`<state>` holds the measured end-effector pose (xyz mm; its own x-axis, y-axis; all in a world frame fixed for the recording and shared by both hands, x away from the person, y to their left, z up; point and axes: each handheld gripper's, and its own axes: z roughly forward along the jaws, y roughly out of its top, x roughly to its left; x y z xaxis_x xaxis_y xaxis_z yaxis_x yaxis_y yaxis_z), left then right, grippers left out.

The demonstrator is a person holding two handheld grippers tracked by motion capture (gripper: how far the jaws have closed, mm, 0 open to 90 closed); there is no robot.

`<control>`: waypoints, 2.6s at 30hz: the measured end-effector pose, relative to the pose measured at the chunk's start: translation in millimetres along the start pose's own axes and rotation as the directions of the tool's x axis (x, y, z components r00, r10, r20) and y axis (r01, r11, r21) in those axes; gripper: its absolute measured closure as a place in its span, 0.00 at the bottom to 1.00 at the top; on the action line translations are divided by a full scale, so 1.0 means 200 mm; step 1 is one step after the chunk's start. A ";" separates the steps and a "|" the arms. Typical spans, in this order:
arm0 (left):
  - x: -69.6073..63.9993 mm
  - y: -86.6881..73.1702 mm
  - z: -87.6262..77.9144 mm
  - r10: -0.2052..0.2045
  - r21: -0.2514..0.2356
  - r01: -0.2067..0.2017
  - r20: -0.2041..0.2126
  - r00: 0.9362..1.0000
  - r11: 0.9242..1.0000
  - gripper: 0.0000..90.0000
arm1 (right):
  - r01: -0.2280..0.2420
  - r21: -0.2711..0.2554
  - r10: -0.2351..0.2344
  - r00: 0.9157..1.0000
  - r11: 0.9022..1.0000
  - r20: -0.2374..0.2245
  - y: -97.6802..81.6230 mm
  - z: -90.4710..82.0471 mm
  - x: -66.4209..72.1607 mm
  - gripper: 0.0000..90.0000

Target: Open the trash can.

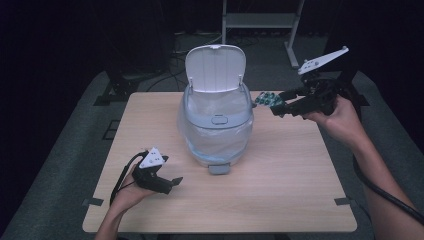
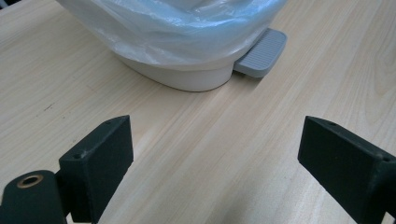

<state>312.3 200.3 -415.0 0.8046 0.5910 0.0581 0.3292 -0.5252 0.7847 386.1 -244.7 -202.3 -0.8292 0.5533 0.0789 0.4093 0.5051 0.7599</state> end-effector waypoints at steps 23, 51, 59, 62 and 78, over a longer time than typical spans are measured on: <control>0.01 -0.01 -0.01 -0.008 -0.007 0.008 -0.001 1.000 1.000 0.10 | 0.038 0.016 -0.037 0.999 0.999 -0.037 0.18 0.08 0.02 0.36; 0.00 0.00 -0.02 -0.010 -0.006 0.010 0.010 1.000 1.000 0.10 | 0.097 0.036 -0.094 0.993 0.995 -0.069 0.37 0.23 0.05 0.36; 0.01 -0.01 -0.02 -0.018 0.002 0.018 0.012 1.000 1.000 0.10 | 0.110 0.045 -0.106 0.992 0.993 -0.075 0.40 0.27 0.06 0.36; 0.01 -0.01 -0.02 -0.017 0.001 0.017 0.014 1.000 1.000 0.10 | 0.120 0.043 -0.116 0.990 0.992 -0.081 0.42 0.30 0.07 0.36; 0.01 -0.01 -0.02 -0.023 0.000 0.023 0.008 1.000 1.000 0.10 | 0.139 0.045 -0.134 0.986 0.989 -0.097 0.48 0.38 0.09 0.36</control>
<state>311.4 206.0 -413.2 0.8006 0.5981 0.0352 0.3475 -0.5113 0.7860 439.5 -137.4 -177.3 -0.9095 0.4140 0.0382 0.3067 0.6061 0.7338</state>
